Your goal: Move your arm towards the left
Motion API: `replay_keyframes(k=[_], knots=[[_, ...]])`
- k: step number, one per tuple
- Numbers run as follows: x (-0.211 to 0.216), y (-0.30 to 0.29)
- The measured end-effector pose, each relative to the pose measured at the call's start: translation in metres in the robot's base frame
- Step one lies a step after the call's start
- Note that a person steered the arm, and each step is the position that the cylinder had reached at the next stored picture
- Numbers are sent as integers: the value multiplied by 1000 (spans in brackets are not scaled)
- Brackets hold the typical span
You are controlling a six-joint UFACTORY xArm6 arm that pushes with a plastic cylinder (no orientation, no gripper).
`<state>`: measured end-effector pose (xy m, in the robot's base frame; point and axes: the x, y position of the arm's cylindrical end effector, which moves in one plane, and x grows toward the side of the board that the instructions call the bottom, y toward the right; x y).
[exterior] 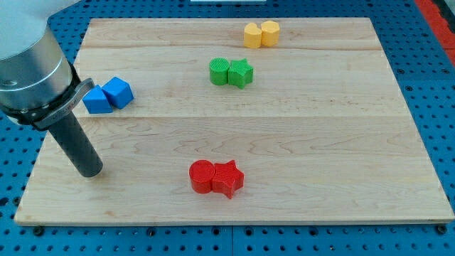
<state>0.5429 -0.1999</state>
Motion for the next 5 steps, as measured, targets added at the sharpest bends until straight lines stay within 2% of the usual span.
replay_keyframes(k=[5], knots=[[-10,-36]])
